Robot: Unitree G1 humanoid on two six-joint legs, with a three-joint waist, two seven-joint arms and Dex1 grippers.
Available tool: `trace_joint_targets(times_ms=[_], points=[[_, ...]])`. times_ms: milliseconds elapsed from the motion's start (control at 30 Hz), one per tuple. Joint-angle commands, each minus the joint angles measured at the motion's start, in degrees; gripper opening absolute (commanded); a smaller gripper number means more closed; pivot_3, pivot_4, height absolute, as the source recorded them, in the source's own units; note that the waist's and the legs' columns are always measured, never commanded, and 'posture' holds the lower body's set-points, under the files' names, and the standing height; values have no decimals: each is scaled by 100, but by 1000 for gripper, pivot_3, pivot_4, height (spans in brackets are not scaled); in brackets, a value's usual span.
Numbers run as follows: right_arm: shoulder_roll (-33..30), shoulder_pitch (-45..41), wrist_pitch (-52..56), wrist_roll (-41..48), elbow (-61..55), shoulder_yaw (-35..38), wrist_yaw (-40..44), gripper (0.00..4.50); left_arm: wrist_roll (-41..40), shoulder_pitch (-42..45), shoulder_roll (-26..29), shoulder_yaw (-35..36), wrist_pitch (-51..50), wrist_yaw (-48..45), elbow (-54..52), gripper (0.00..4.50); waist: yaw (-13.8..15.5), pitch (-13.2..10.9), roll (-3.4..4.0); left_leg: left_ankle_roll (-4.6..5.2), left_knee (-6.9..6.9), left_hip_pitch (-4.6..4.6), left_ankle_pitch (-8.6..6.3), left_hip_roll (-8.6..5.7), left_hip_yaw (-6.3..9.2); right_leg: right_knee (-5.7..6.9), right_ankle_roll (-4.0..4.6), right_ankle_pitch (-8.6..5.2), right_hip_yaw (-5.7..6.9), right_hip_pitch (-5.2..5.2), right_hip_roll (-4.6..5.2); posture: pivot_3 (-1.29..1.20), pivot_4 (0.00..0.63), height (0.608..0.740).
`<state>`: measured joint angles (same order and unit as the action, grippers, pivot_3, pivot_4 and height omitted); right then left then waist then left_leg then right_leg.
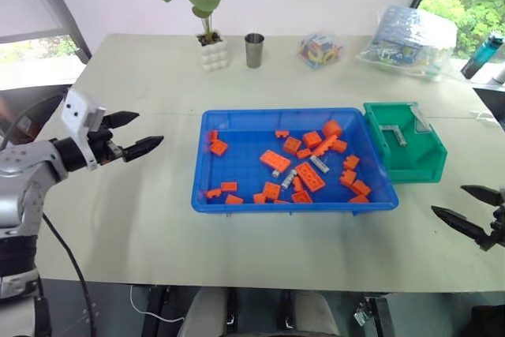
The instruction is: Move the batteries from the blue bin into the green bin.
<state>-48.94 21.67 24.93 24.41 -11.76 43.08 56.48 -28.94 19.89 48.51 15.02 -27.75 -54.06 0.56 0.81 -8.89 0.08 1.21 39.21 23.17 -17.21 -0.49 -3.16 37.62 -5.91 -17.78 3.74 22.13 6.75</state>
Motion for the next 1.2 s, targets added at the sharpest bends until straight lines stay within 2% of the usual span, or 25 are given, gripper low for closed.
trace_joint_targets(times_ms=[33, 533, 833, 933, 1033, 1200], points=[[3, -21, -17, 85, -165, 171, -93, 4266, 152, 85, 85, -66, 249, -131, -13, 4500, -10, 0, 0, 0, 0, 0, 0, 0, 0, 0, 0, 0, 0, 0, 0, 0, 150, 711], [-132, -375, 115, 80, -27, -50, -207, 4266, -9, -48, 50, 70, 52, -162, -138, 4500, -14, 0, 0, 0, 0, -1, 0, 1, 0, 1, 0, 0, 0, 2, 0, 0, 150, 711], [-771, -1127, 247, 129, 20, -565, 35, 4266, -313, 112, -94, 8, -214, -176, -540, 4500, -16, 0, -1, -1, 2, 0, 1, 1, 0, 1, 0, 0, 0, 2, -1, 0, 150, 711], [-1065, -1901, 551, 393, -246, -1045, 52, 4266, -542, 200, 81, -113, -414, -537, -885, 4500, -33, -1, -1, -1, 3, 0, 1, 1, 0, 3, 0, 0, 0, 3, -2, 0, 150, 711], [-1017, -3020, 862, 637, -470, -1758, -168, 4266, -833, 452, 165, -243, -710, -789, -1154, 4500, -61, -2, -2, -5, 4, 0, 3, 2, 1, 5, 0, 0, 0, 5, -4, 0, 150, 711], [-80, -5074, 1592, 526, -599, -3589, -808, 4266, -858, 743, 166, -689, -677, -1226, -1365, 4500, -127, -2, -2, -6, 4, 2, 4, 2, 3, 5, 0, 0, 0, 8, -4, 0, 150, 711]])
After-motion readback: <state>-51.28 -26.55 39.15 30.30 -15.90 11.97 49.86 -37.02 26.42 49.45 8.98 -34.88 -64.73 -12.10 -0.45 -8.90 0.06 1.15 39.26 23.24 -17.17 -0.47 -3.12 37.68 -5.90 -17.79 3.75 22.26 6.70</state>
